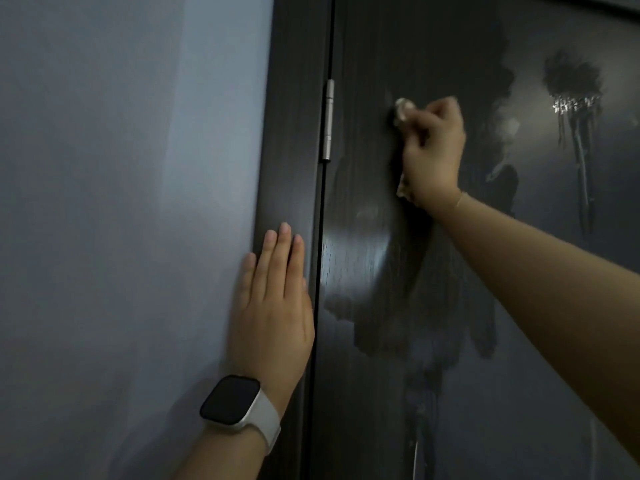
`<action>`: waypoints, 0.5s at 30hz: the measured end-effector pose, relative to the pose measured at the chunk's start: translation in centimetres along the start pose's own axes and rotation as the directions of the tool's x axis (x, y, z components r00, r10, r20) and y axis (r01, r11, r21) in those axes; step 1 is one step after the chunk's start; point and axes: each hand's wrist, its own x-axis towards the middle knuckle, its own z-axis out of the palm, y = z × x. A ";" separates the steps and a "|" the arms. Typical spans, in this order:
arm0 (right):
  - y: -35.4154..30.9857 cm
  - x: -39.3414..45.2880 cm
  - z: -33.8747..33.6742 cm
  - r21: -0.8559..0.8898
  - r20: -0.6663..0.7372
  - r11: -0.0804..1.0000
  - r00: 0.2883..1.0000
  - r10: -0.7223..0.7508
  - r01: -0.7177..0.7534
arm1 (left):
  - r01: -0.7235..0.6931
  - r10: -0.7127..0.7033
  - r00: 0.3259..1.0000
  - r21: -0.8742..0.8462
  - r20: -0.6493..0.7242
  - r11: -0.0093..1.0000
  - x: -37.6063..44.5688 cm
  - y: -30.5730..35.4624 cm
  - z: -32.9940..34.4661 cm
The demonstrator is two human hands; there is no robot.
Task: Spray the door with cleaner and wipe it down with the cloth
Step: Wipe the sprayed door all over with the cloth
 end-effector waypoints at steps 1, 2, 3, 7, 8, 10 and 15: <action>0.4 1.0 0.1 0.007 -0.052 0.996 0.994 0.091 -0.091 | 0.000 0.000 1.000 0.009 0.000 1.000 0.0 0.0 0.0; 0.7 1.6 0.1 0.006 -0.080 0.991 0.988 0.131 -0.131 | 0.000 0.000 1.000 0.016 0.000 1.000 0.0 0.1 0.0; 0.5 1.5 0.3 -0.013 -0.077 0.993 0.990 0.115 -0.116 | 0.000 0.000 1.000 0.020 0.002 1.000 -0.1 0.1 0.1; -1.3 -2.0 0.4 0.038 0.162 0.966 0.952 -0.258 0.256 | 0.009 -0.009 1.000 0.031 -0.003 0.999 0.0 0.2 0.2; -1.3 -1.6 0.4 0.051 0.180 0.952 0.935 -0.305 0.301 | 0.011 -0.011 1.000 0.034 -0.004 0.999 0.0 0.2 0.2; -1.1 1.0 1.1 0.012 0.134 0.973 0.964 -0.229 0.230 | 0.008 -0.008 1.000 0.040 -0.007 0.999 0.0 0.2 0.2; -1.3 4.8 2.8 -0.036 0.035 0.998 0.998 -0.048 0.050 | 0.006 -0.005 1.000 0.040 -0.024 0.999 0.0 0.2 0.1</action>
